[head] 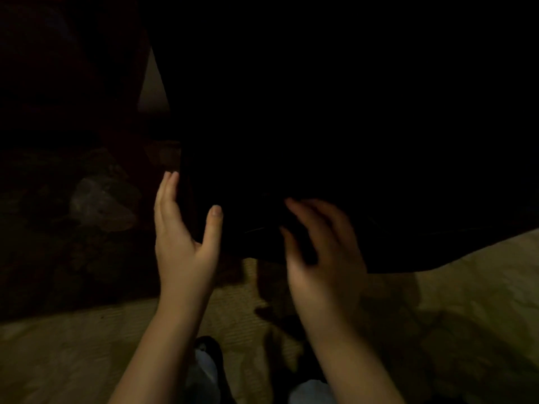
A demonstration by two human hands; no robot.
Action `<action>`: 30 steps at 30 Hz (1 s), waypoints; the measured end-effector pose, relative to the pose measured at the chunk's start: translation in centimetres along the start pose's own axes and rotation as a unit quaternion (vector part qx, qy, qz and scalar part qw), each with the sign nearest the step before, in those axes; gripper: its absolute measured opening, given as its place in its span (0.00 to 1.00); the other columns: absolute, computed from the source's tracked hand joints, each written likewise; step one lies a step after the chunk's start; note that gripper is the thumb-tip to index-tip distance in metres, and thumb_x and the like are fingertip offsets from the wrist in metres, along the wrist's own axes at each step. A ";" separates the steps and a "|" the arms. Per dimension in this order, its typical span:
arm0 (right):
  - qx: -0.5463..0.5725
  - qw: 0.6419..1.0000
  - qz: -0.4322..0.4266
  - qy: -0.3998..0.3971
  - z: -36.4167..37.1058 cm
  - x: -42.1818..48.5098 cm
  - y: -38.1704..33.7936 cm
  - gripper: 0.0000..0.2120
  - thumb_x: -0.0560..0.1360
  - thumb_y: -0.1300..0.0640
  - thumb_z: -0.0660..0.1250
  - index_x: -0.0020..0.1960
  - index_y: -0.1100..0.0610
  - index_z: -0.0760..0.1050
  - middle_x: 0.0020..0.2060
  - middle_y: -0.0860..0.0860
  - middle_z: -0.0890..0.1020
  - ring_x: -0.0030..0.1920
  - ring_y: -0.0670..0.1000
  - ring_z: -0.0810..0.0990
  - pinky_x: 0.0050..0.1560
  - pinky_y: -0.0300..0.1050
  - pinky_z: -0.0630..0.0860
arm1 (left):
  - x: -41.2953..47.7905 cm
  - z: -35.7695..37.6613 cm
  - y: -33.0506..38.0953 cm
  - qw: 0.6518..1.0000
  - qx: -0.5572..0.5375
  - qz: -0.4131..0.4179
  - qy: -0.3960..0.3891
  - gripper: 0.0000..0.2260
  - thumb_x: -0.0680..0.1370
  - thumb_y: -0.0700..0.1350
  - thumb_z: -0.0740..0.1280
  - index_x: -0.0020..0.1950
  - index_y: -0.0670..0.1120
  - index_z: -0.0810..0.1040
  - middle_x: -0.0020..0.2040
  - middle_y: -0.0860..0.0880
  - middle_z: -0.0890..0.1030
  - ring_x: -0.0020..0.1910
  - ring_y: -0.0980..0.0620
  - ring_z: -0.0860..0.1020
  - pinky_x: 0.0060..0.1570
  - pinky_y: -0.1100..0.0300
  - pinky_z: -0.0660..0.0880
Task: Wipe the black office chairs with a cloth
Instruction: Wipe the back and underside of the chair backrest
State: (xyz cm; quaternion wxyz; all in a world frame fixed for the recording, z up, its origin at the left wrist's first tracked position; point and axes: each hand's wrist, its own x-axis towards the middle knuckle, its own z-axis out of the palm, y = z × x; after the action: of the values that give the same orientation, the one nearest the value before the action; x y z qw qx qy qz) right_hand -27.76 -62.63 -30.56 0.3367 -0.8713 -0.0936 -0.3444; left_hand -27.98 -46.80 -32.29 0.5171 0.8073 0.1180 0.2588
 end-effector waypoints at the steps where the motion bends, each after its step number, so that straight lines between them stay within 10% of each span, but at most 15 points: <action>1: 0.001 1.000 -0.013 -0.008 0.2 -0.1 -0.2 0.16 0.74 0.53 0.64 0.61 0.49 0.74 0.60 0.47 0.71 0.61 0.39 0.66 0.61 0.25 0.63 | 0.1 -0.1 0.1 1.000 -0.010 -0.017 -0.012 0.29 0.79 0.57 0.62 0.77 0.57 0.55 0.77 0.59 0.57 0.75 0.58 0.58 0.73 0.51 0.62; 6: 0.046 0.993 0.074 0.080 -3.1 1.9 3.9 0.15 0.72 0.54 0.68 0.58 0.52 0.75 0.56 0.52 0.77 0.58 0.44 0.74 0.58 0.27 0.69 | 0.3 0.1 0.9 0.992 -0.084 -0.072 -0.065 0.30 0.75 0.61 0.64 0.75 0.64 0.55 0.63 0.75 0.60 0.69 0.62 0.62 0.62 0.64 0.65; 14: 0.061 0.963 0.211 0.156 -6.0 1.9 6.9 0.23 0.68 0.48 0.65 0.58 0.59 0.75 0.53 0.58 0.80 0.52 0.44 0.75 0.46 0.20 0.65 | 0.3 -0.1 1.1 0.988 -0.131 -0.069 -0.048 0.23 0.76 0.57 0.66 0.69 0.65 0.62 0.63 0.69 0.68 0.63 0.67 0.70 0.57 0.62 0.71; 20: 0.116 0.979 0.157 0.063 -1.3 0.0 3.0 0.16 0.71 0.48 0.67 0.58 0.40 0.70 0.53 0.43 0.76 0.54 0.35 0.74 0.52 0.26 0.71 | 0.0 0.0 1.0 0.987 -0.137 -0.076 -0.038 0.22 0.73 0.57 0.63 0.67 0.64 0.66 0.65 0.62 0.72 0.63 0.61 0.73 0.60 0.51 0.74; 26: 0.095 0.991 0.086 -0.038 0.5 -0.6 1.0 0.17 0.69 0.56 0.71 0.56 0.49 0.76 0.57 0.48 0.75 0.55 0.32 0.67 0.53 0.16 0.60 | -0.3 0.0 0.9 0.988 -0.132 -0.075 -0.029 0.16 0.76 0.57 0.60 0.63 0.69 0.68 0.63 0.61 0.73 0.63 0.58 0.74 0.60 0.47 0.75; 30: 0.102 0.991 0.090 0.018 -1.6 0.5 3.1 0.14 0.71 0.52 0.68 0.56 0.47 0.74 0.54 0.46 0.75 0.55 0.31 0.71 0.52 0.22 0.67 | -0.5 0.5 1.0 0.991 -0.121 -0.058 -0.018 0.13 0.79 0.55 0.59 0.64 0.64 0.69 0.58 0.61 0.74 0.57 0.66 0.74 0.53 0.64 0.75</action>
State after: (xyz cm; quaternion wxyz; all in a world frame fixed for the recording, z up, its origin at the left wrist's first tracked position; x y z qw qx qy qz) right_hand -27.00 -66.07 -31.01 0.4548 -0.8311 -0.0431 -0.3172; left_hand -28.15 -47.85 -31.71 0.6270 0.7352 0.1234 0.2260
